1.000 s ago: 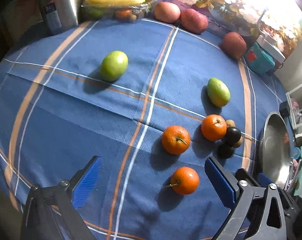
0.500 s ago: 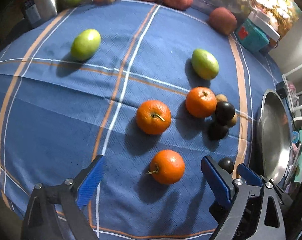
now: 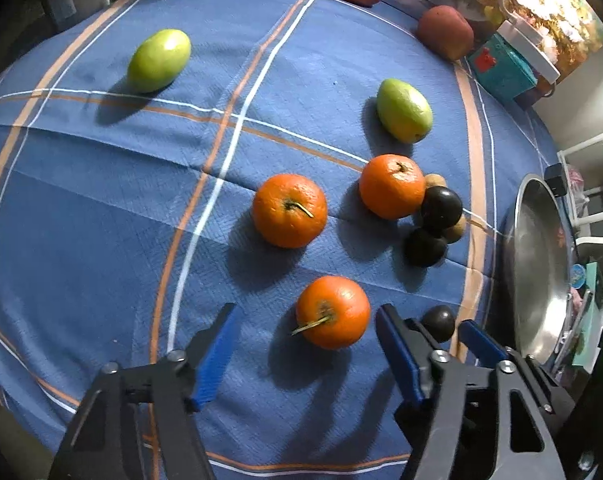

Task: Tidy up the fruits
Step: 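Reach the right gripper to the dark plum while the left gripper approaches an orange, then close the right gripper on the dark plum while the left gripper grasps the orange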

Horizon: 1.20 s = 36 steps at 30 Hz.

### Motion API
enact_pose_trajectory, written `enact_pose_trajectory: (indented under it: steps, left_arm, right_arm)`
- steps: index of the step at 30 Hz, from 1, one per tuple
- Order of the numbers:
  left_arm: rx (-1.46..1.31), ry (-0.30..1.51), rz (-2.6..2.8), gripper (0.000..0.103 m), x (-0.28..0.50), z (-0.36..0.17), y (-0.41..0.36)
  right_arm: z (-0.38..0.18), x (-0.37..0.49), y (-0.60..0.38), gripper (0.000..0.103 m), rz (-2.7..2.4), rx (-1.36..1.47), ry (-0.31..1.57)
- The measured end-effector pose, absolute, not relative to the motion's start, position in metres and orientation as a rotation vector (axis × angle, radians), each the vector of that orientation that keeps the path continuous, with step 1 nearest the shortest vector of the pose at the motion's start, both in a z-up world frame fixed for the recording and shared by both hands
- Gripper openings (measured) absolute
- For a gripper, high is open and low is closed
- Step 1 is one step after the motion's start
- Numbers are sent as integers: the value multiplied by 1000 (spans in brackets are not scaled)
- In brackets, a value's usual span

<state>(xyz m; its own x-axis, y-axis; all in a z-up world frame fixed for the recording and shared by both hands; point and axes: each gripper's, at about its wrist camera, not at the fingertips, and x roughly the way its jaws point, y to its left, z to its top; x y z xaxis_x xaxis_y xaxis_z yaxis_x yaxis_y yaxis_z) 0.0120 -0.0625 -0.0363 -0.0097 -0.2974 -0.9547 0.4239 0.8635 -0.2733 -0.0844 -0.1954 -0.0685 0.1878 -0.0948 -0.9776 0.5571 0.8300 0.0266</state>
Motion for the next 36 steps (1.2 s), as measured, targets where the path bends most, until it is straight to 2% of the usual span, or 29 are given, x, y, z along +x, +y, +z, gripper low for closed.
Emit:
enact_pose_trajectory:
  steps: [3, 11, 14, 36]
  left_arm:
    - [89, 1482, -586, 59, 11, -37, -64]
    - [67, 1498, -618, 46, 10, -36, -66]
    - [61, 1503, -631, 40, 9, -35, -67]
    - [40, 1468, -635, 38, 9, -27, -65]
  right_arm:
    - [-66, -84, -193, 57, -469, 418, 1313]
    - [-58, -83, -185, 33, -444, 437, 1301]
    - [-57, -82, -184, 29, -434, 442, 1299]
    - [-59, -82, -186, 27, -421, 458, 1295]
